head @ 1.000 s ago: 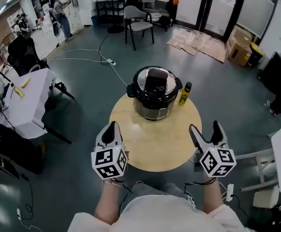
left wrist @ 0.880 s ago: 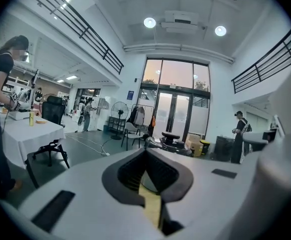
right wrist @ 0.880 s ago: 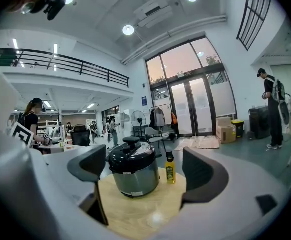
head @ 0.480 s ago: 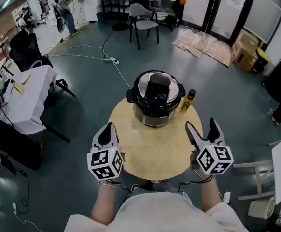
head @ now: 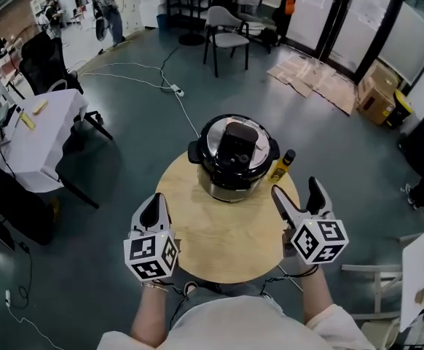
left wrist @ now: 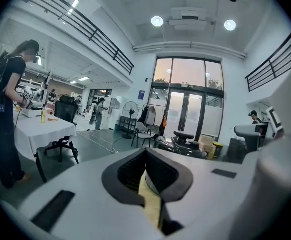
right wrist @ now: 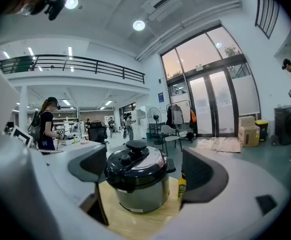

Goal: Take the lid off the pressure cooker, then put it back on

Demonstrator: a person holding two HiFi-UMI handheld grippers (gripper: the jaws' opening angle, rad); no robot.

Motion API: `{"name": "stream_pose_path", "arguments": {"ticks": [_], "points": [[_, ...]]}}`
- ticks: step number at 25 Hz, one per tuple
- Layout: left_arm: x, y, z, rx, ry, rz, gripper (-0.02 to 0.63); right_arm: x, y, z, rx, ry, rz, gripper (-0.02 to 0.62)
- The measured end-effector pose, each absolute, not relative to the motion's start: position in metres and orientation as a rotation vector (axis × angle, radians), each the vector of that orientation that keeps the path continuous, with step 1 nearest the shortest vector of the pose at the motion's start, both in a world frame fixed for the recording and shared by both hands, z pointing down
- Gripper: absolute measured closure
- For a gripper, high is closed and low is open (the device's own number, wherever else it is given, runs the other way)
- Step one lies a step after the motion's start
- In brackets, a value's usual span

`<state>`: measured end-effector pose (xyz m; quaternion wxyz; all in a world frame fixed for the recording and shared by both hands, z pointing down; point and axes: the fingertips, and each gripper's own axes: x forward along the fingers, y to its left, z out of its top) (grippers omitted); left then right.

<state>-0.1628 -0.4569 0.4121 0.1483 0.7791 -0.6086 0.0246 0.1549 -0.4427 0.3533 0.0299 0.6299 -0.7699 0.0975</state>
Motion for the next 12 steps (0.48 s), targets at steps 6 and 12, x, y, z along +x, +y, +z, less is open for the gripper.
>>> {"name": "stream_pose_path", "arguments": {"ticks": [6,12], "points": [[-0.172,-0.451,0.435,2.154,-1.799,0.097,0.611,0.146,-0.478,0.351,1.767,-2.425,0.25,0.117],[-0.18,-0.454,0.453,2.061,-1.867,0.13,0.612,0.138,-0.52,0.356,1.592,-2.465,0.211,0.117]]}}
